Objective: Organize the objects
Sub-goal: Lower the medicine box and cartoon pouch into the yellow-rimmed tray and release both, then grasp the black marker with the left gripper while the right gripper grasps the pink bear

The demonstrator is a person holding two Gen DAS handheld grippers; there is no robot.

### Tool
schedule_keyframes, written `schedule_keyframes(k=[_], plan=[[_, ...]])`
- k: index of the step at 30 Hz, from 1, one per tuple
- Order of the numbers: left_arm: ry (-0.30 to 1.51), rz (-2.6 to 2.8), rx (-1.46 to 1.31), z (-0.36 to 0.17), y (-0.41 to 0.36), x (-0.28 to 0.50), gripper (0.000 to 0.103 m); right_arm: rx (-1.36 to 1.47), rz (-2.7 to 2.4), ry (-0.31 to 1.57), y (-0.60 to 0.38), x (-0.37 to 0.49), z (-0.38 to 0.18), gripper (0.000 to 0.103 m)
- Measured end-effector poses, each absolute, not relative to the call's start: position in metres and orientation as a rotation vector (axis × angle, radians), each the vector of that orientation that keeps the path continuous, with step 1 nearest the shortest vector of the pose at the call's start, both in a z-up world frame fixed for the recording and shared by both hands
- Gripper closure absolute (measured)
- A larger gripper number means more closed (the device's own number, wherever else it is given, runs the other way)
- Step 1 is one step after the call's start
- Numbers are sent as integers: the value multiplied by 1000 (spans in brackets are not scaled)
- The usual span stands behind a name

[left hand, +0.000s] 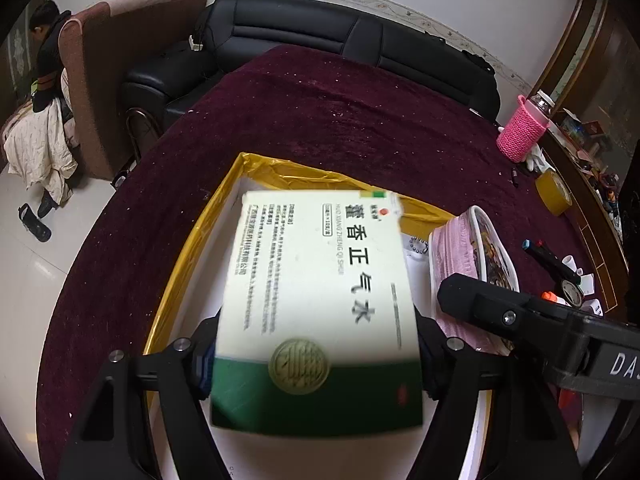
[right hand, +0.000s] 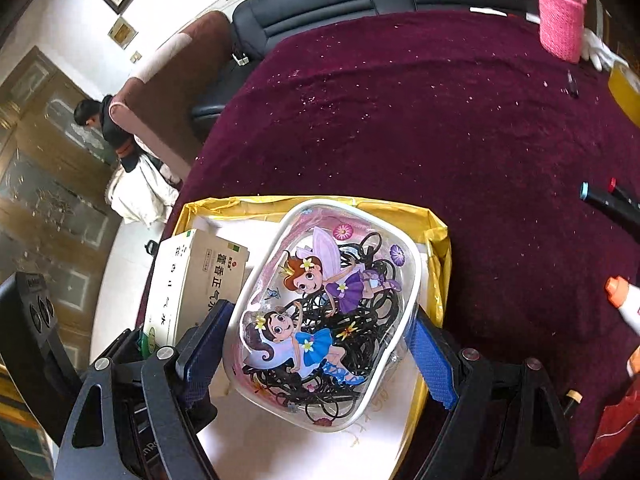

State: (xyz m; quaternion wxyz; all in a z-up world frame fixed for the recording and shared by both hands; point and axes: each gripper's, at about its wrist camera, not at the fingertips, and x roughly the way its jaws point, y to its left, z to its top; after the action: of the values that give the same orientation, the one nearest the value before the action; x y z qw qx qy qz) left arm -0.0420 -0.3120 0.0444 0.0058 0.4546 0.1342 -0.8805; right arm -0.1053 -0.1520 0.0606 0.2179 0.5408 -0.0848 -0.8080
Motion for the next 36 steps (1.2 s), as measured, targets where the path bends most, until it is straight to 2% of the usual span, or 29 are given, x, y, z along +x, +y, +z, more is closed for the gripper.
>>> schedule_keyframes(k=[3, 6, 11, 14, 16, 18, 20, 26, 31, 36], plan=[[429, -2767, 1419, 46, -310, -42, 24, 1507, -2243, -223, -154, -106, 60, 13], [448, -2773, 1412, 49, -310, -43, 22, 1496, -2261, -218, -153, -107, 61, 9], [557, -2761, 1391, 58, -319, -35, 21, 1440, -2296, -240, -139, -103, 75, 9], [596, -2797, 1339, 77, -318, -19, 20, 1376, -2320, -260, -122, -93, 95, 9], [575, -2850, 1279, 94, -309, -5, 18, 1313, -2354, -253, -102, -81, 111, 9], [562, -2912, 1234, 110, -293, 9, 11, 1247, -2401, -237, -76, -64, 127, 8], [553, -2977, 1221, 120, -274, 18, 9, 1206, -2450, -235, -50, -51, 135, 8], [332, -3127, 1382, 115, -175, 22, 8, 1166, -2627, -321, 50, -11, 131, 6], [132, -3111, 1543, 83, -107, 21, 8, 1217, -2671, -510, 127, 13, 108, 6], [-196, -3030, 1574, 52, -58, 30, 8, 1249, -2686, -646, 181, 30, 89, 6]])
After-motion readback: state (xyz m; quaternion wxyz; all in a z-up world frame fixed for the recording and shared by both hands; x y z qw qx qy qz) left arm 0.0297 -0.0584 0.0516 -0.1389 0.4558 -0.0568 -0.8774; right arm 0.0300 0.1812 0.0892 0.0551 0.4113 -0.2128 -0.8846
